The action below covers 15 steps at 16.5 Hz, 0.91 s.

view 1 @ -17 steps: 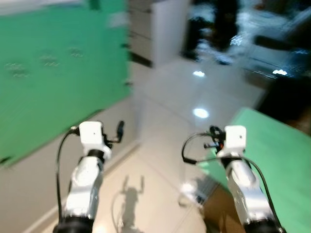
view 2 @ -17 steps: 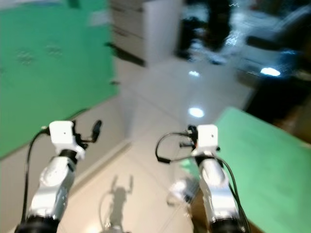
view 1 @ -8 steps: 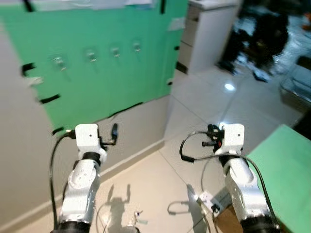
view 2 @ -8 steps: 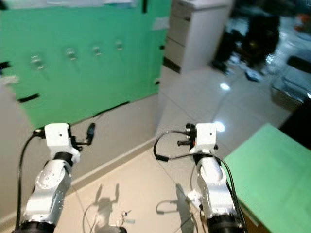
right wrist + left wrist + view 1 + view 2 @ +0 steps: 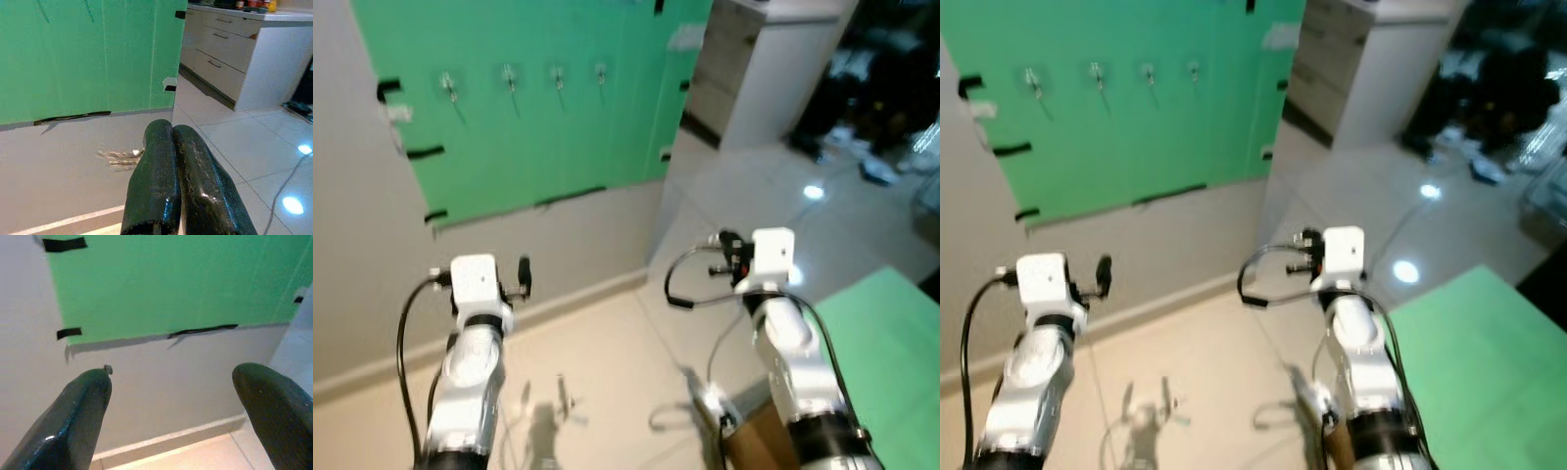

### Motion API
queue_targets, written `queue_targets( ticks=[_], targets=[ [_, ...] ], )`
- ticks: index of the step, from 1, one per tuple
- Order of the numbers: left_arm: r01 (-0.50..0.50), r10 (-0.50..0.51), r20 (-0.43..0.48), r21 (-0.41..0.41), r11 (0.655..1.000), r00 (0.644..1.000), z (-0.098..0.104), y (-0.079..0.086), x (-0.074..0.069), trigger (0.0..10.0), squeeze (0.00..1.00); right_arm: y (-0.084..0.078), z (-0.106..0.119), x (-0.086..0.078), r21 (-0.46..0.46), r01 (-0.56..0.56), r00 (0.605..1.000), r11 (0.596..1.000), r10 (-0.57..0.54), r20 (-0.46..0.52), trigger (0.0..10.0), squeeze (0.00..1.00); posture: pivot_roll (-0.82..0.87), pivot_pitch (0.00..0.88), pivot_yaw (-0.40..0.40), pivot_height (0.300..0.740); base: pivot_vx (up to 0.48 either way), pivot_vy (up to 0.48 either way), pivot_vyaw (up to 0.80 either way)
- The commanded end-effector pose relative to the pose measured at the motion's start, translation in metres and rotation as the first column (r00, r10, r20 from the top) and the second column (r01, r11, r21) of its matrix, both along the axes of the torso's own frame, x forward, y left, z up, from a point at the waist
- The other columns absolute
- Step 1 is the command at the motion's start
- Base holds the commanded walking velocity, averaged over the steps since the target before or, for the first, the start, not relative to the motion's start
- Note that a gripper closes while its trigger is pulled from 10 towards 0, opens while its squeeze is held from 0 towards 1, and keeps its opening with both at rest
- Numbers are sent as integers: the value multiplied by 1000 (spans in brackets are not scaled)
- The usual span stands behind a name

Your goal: Hang keys on a hook

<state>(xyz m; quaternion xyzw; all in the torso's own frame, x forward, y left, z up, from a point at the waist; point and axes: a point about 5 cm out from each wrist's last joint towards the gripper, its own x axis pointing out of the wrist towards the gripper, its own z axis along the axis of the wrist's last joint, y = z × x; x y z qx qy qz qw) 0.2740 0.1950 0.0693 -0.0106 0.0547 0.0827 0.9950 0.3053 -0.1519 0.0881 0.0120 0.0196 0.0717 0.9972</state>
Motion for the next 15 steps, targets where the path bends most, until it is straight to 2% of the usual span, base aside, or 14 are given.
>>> queue_targets(
  ticks=[1, 3, 4, 5, 7, 8, 9, 11, 13, 15],
  targets=[
    [27, -26, 24, -66, 997, 999, 2, -10, 0, 10000, 0, -12, -3, -2, -6, 28, 1000, 1000, -28, -11, 10000, 0, 65, 0, -51, 740, 0, 0, 456],
    [57, -57, 13, -32, 998, 998, 2, -10, -1, 10000, 0, -12, -12, -6, -8, 20, 999, 1000, -20, -40, 10000, 0, 72, 0, -53, 740, 0, 0, 453],
    [131, -126, -48, 127, 983, 991, -4, -7, -9, 10000, 0, -17, -23, -16, 22, 49, 996, 999, -47, -78, 10000, 0, 81, 0, -54, 740, 0, 0, 463],
    [173, -162, -76, 186, 967, 984, -5, 1, -22, 10000, 0, -27, -34, -33, 21, 81, 991, 997, -78, -111, 10000, 0, 90, 0, -51, 740, 0, 0, 456],
    [197, -182, -96, 187, 962, 979, -5, 10, -30, 10000, 0, -37, -45, -47, 6, 106, 984, 994, -104, -146, 10000, 0, 105, 0, -25, 740, 0, 0, 450],
    [194, -179, -97, 181, 964, 979, -3, 14, -28, 10000, 0, -38, -49, -48, 2, 121, 981, 993, -119, -154, 10000, 0, 111, 0, 0, 740, 0, 0, 456],
    [207, -196, -76, 173, 963, 978, 2, 9, -16, 10000, 0, -34, -49, -39, -2, 142, 979, 990, -140, -150, 10000, 0, 112, 0, 20, 740, 0, 0, 481],
    [203, -201, -28, 156, 967, 979, 10, 4, -8, 10000, 0, -27, -44, -30, 12, 133, 982, 991, -130, -137, 10000, 0, 105, 0, 22, 740, 0, 0, 559],
    [148, -149, 12, 46, 988, 989, 15, -2, -2, 10000, 0, -23, -36, -22, 9, 121, 987, 993, -120, -107, 10000, 0, 97, 0, 3, 740, 465, 0, 0],
    [128, -129, 46, 21, 992, 991, 17, -8, -1, 10000, 0, -23, -31, -19, 13, 106, 991, 994, -105, -79, 10000, 0, 94, 0, -11, 740, 459, 0, 341]
  ],
)
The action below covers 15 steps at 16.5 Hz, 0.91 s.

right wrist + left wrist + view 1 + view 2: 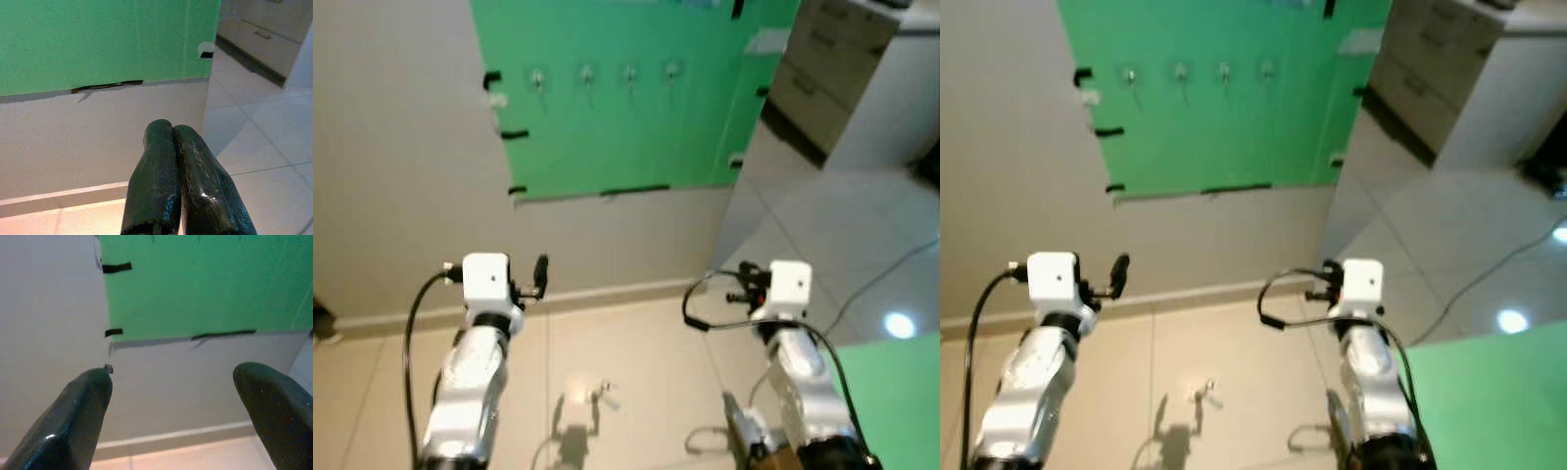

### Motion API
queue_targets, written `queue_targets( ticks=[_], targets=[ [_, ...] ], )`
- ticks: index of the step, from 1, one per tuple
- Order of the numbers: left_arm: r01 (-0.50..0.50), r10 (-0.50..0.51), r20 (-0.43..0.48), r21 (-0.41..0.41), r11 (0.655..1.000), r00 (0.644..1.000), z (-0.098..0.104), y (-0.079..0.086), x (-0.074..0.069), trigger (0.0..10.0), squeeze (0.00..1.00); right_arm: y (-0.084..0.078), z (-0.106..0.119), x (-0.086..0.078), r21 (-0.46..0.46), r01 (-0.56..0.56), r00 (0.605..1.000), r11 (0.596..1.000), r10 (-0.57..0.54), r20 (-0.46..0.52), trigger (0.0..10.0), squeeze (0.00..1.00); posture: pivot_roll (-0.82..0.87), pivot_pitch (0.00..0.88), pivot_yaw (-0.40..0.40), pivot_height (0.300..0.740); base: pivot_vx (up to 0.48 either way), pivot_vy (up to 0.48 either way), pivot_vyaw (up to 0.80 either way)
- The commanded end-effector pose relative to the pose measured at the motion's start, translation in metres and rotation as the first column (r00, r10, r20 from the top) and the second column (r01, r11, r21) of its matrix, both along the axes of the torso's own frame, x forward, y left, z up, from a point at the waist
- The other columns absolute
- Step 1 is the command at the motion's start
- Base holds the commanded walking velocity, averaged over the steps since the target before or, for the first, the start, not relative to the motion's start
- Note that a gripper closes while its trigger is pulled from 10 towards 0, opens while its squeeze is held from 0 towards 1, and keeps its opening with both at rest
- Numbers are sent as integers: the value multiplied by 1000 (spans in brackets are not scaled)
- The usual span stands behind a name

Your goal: Hang keys on a hook

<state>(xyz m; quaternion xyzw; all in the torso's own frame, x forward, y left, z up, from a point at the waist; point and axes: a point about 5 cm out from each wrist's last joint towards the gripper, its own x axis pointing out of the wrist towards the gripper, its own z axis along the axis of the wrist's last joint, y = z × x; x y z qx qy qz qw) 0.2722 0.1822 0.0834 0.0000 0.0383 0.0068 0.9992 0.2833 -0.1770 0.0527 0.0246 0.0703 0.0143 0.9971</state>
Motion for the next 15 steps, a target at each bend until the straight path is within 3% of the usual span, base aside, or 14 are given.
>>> queue_targets(
  ticks=[1, 5, 9, 11, 15],
  targets=[
    [-23, 23, 13, 1, 1000, 1000, 2, 5, -1, 10000, 0, 6, 9, 7, -18, -37, 999, 999, 38, 37, 10000, 0, 94, 0, -20, 740, 458, 0, 775],
    [-28, 28, 23, 2, 1000, 999, 5, 3, -1, 10000, 0, 13, 17, 16, -24, -69, 996, 997, 70, 63, 10000, 0, 98, 0, -33, 740, 458, 0, 736],
    [55, -59, 33, 107, 993, 998, 14, -7, 8, 10000, 0, 9, 15, 19, -22, -36, 998, 999, 37, 48, 10000, 0, 97, 0, -37, 740, 480, 0, 181],
    [39, -40, 44, 34, 999, 998, 17, -8, 7, 10000, 0, 14, 17, 18, -22, -69, 996, 997, 70, 53, 10000, 0, 91, 0, -33, 740, 480, 0, 0],
    [44, -46, 36, 46, 998, 998, 15, -12, 4, 10000, 0, 13, 19, 20, -17, -60, 996, 998, 61, 64, 10000, 0, 92, 0, -35, 740, 480, 0, 0]
  ],
)
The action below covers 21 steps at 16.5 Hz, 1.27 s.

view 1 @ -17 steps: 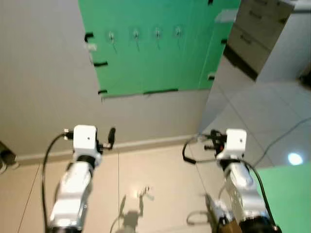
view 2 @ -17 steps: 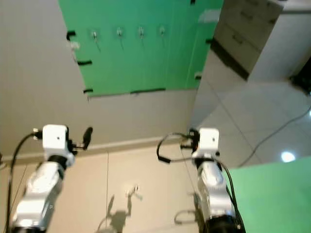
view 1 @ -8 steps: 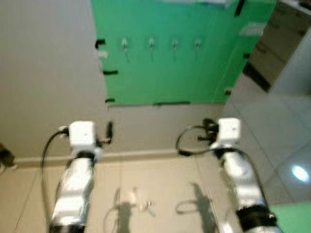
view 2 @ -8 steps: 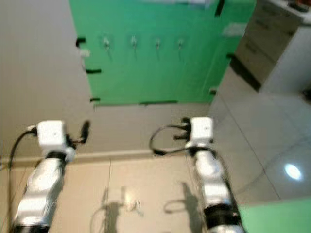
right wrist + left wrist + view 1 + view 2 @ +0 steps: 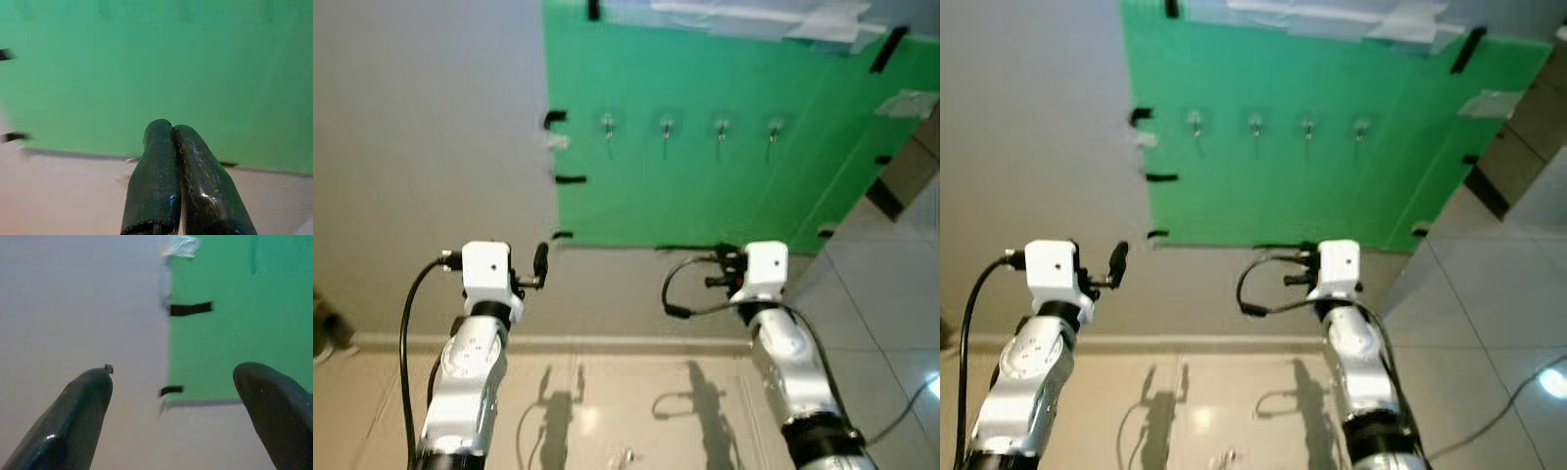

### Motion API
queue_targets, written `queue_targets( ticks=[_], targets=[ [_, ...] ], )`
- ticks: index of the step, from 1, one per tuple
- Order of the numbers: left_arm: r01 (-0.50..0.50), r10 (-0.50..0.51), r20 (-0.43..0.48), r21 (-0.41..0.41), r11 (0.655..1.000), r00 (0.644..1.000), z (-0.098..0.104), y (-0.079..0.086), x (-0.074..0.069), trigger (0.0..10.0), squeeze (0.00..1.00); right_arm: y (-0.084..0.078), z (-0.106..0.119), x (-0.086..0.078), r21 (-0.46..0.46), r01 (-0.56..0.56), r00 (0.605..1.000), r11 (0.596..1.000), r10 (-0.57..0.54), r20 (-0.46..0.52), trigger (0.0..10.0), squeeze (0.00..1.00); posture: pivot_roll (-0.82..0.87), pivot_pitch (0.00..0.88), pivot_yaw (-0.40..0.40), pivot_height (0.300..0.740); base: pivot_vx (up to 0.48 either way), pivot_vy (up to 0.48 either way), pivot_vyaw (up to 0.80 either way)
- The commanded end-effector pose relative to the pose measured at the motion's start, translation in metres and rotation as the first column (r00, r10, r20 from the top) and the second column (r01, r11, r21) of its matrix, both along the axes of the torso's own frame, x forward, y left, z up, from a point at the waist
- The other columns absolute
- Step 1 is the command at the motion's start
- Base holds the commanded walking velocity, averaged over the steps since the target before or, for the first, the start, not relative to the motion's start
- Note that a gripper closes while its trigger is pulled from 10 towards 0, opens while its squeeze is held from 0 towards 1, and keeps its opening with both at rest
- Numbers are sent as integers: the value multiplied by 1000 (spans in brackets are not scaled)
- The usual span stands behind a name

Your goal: Hang keys on a hook

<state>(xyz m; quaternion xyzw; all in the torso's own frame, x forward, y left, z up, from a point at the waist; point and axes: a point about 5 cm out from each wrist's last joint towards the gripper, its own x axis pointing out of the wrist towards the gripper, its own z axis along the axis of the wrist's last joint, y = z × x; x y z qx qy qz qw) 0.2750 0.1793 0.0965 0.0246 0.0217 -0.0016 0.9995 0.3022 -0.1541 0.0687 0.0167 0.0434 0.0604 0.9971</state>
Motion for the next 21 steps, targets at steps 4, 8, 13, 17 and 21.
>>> queue_targets(
  ticks=[4, 8, 13, 17, 21],
  targets=[
    [17, -18, 24, 39, 999, 1000, 7, -5, 2, 10000, 0, -3, 7, 3, -49, -36, 999, 998, 36, -4, 10000, 0, 95, 0, -38, 740, 480, 0, 0],
    [11, -11, 19, 1, 1000, 1000, 6, -8, 1, 10000, 0, 35, 50, 0, -110, -476, 875, 873, 482, 38, 10000, 0, 93, 0, -47, 740, 0, 0, 0],
    [0, 1, 32, -45, 999, 999, 7, -10, -1, 10000, 0, 37, 107, 12, 73, -532, 840, 844, 515, 173, 10000, 0, 89, 0, -83, 740, 0, 0, 0],
    [7, -4, 32, -72, 997, 999, 5, -14, -3, 10000, 0, 53, 117, 10, 123, -614, 787, 780, 591, 176, 10000, 0, 95, 0, -100, 740, 0, 0, 0],
    [5, -2, 38, -76, 997, 999, 6, -14, -5, 10000, 0, 72, 112, 19, 146, -655, 756, 741, 644, 120, 10000, 0, 117, 0, -123, 740, 0, 0, 0]
  ],
)
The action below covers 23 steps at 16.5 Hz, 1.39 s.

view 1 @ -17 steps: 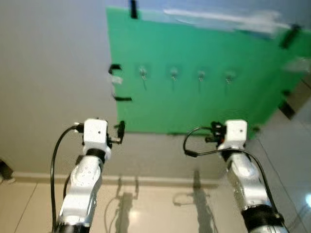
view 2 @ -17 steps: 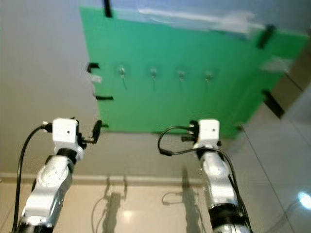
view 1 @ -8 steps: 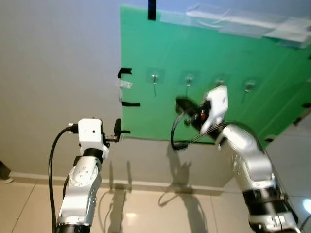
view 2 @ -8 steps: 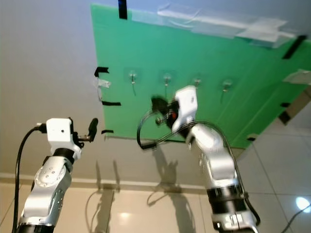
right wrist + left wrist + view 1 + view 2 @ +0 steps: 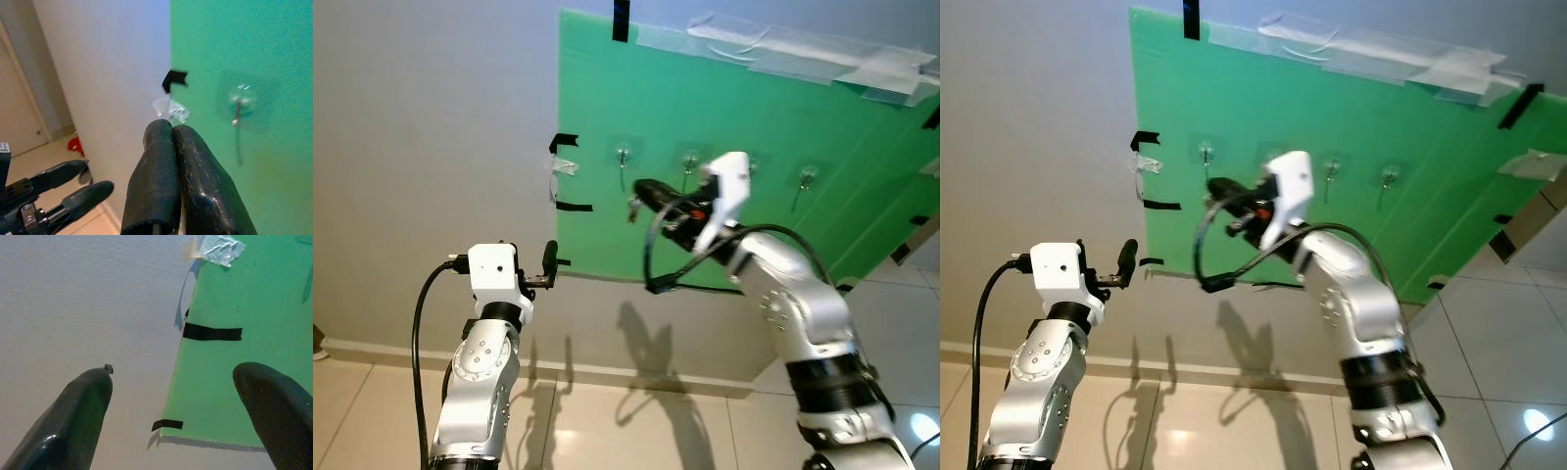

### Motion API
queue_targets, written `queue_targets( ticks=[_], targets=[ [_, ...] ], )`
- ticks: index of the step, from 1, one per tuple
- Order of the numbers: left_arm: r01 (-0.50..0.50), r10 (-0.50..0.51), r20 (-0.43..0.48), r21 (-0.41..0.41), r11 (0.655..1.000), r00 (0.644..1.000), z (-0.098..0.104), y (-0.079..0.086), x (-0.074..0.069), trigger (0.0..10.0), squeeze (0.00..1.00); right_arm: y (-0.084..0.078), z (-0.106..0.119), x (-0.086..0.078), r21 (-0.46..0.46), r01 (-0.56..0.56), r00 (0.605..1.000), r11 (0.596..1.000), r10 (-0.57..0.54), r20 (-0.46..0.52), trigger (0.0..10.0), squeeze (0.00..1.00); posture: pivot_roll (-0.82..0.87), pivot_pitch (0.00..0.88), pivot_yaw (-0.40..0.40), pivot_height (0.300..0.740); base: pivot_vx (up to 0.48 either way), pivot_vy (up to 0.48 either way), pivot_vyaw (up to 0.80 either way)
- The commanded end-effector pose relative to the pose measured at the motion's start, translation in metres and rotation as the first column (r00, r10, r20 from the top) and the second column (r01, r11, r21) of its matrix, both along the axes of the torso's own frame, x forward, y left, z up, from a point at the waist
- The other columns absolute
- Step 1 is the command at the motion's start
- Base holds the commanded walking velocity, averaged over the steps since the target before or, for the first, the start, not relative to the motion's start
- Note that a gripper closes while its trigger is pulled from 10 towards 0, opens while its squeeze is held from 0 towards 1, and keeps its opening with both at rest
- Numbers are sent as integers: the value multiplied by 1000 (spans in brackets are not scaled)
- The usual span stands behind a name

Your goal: Hang keys on a hook

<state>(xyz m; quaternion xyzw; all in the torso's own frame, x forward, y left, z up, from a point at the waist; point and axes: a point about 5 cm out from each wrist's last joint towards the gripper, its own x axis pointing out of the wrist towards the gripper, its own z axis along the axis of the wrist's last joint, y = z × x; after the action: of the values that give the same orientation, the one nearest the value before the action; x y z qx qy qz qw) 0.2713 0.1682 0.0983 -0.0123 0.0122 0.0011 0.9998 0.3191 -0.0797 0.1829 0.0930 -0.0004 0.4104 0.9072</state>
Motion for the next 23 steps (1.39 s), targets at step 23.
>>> queue_targets(
  ticks=[23],
  targets=[
    [122, -122, -3, 75, 990, 993, 9, -21, 14, 10000, 0, -7, 23, 50, 48, 294, 956, 954, -294, -10, 10000, 0, 94, 0, -115, 740, 0, 0, 0]
  ],
)
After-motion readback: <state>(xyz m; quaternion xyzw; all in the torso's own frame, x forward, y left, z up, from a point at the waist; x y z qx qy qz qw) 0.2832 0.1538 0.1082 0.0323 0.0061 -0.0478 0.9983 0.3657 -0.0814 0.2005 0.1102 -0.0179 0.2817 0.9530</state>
